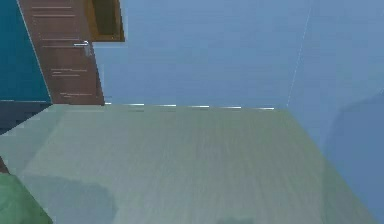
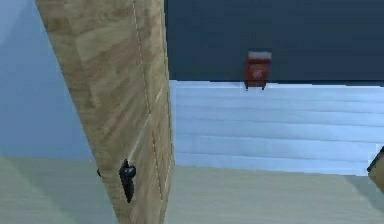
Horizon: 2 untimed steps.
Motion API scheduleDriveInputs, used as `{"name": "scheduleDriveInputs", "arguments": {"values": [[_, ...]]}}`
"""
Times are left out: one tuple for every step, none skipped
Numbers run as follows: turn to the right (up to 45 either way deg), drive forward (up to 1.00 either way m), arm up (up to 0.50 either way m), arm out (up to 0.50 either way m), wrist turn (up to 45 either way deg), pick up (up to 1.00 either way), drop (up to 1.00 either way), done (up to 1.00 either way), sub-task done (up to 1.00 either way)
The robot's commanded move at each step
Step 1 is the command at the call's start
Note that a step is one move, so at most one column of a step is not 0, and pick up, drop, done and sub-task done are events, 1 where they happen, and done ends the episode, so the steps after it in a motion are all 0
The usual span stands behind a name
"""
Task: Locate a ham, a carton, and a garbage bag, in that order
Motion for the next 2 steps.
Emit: {"name": "scheduleDriveInputs", "arguments": {"values": [[-6.0,0.0,0.0,0.0,0.0,0.0,0.0,0.0,0.0],[0.0,0.9,0.0,0.0,0.0,0.0,0.0,0.0,0.0]]}}
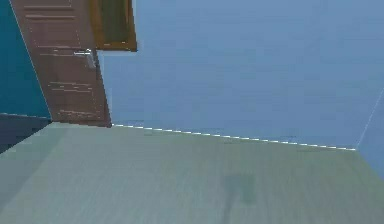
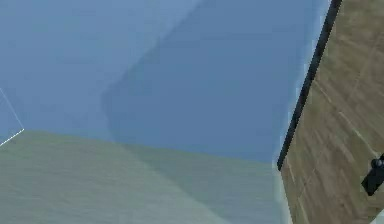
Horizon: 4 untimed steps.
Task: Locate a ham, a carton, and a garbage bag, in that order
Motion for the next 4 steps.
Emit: {"name": "scheduleDriveInputs", "arguments": {"values": [[-33.0,0.0,0.0,0.0,0.0,0.0,0.0,0.0,0.0],[0.0,0.4,0.0,0.0,0.0,0.0,0.0,0.0,0.0],[-18.0,0.0,0.0,0.0,0.0,0.0,0.0,0.0,0.0],[0.0,1.0,0.0,0.0,0.0,0.0,0.0,0.0,0.0]]}}
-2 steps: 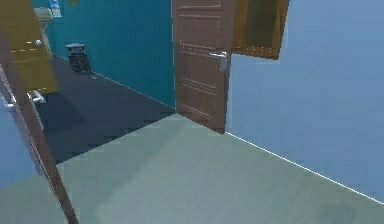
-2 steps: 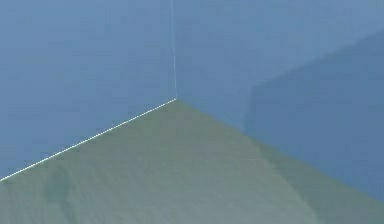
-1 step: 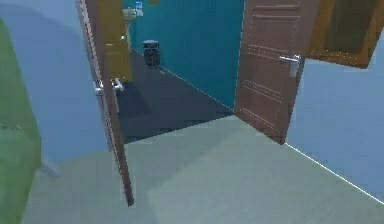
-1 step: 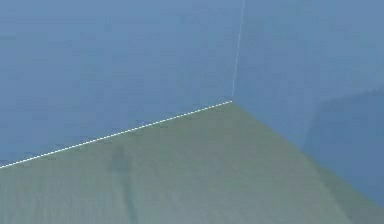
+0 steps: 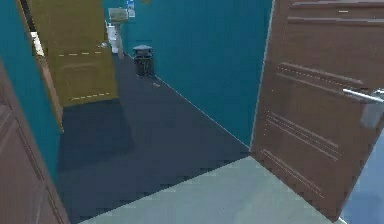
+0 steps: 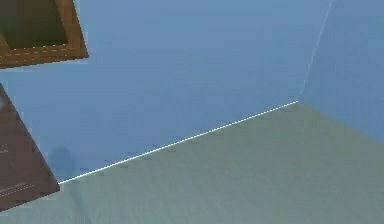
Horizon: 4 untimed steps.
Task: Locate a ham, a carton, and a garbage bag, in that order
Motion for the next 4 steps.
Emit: {"name": "scheduleDriveInputs", "arguments": {"values": [[-12.0,0.0,0.0,0.0,0.0,0.0,0.0,0.0,0.0],[0.0,0.1,0.0,0.0,0.0,0.0,0.0,0.0,0.0],[45.0,0.0,0.0,0.0,0.0,0.0,0.0,0.0,0.0],[6.0,0.0,0.0,0.0,0.0,0.0,0.0,0.0,0.0]]}}
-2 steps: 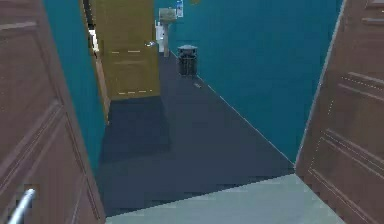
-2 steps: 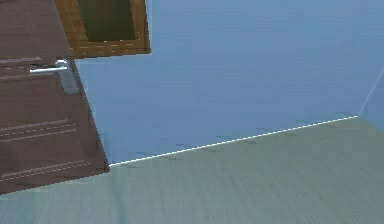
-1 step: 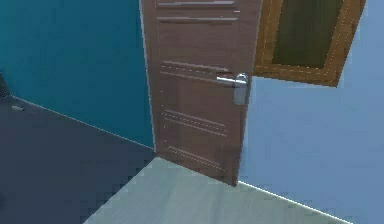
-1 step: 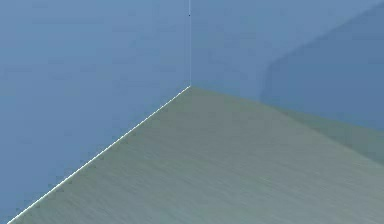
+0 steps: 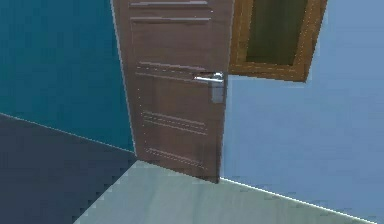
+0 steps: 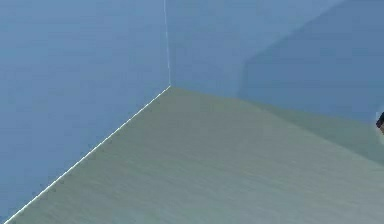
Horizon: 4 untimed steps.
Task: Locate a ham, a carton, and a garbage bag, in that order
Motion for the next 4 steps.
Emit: {"name": "scheduleDriveInputs", "arguments": {"values": [[0.0,0.35,0.0,0.0,0.0,0.0,0.0,0.0,0.0],[-45.0,0.0,0.0,0.0,0.0,0.0,0.0,0.0,0.0],[-24.0,0.0,0.0,0.0,0.0,0.0,0.0,0.0,0.0],[0.0,1.0,0.0,0.0,0.0,0.0,0.0,0.0,0.0]]}}
